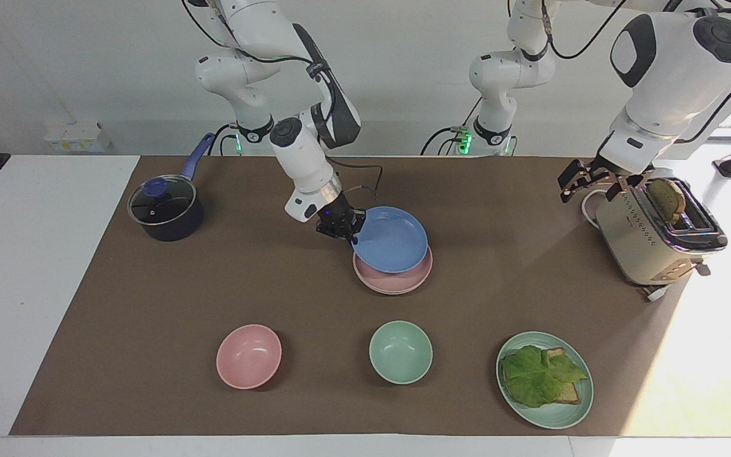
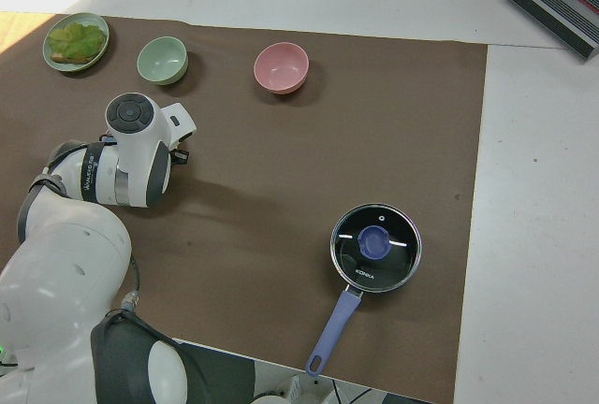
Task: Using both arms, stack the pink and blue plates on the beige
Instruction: 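Carry the blue plate onto the pink plate stack and lower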
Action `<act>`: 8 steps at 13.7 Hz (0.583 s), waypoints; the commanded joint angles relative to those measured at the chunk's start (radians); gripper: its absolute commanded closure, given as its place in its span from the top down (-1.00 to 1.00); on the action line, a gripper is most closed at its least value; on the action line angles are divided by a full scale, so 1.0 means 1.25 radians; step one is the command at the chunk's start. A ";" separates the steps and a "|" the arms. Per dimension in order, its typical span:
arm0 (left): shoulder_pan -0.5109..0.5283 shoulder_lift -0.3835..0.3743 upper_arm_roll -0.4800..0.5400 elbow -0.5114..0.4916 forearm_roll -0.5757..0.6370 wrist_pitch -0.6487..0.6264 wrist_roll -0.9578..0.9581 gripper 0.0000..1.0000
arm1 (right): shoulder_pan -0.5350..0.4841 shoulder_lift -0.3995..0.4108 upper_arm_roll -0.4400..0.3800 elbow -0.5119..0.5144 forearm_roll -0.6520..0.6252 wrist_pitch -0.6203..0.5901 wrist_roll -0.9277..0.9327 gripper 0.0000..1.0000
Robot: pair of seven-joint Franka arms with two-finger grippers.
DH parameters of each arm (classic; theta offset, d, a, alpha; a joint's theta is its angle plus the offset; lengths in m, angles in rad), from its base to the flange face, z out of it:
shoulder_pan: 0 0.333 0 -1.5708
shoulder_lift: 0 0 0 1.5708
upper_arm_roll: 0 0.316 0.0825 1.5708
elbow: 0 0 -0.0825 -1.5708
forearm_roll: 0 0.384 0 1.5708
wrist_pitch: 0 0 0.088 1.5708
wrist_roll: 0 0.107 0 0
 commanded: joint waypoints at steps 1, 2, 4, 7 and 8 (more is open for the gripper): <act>0.008 -0.006 -0.004 0.000 0.007 -0.013 0.001 1.00 | 0.005 0.027 -0.003 0.037 0.004 0.033 0.007 -0.75; 0.008 -0.005 -0.004 0.000 0.007 -0.011 0.001 1.00 | 0.005 0.030 -0.005 0.044 0.004 0.035 0.007 -0.75; 0.008 -0.005 -0.004 0.000 0.007 -0.013 0.001 1.00 | 0.005 0.031 -0.003 0.044 0.004 0.042 0.008 -0.75; 0.008 -0.005 -0.004 0.000 0.007 -0.013 0.001 1.00 | 0.005 0.037 -0.003 0.048 0.003 0.077 0.007 -0.17; 0.008 -0.005 -0.004 0.000 0.007 -0.013 0.001 1.00 | 0.005 0.041 -0.003 0.055 0.003 0.082 0.003 -0.07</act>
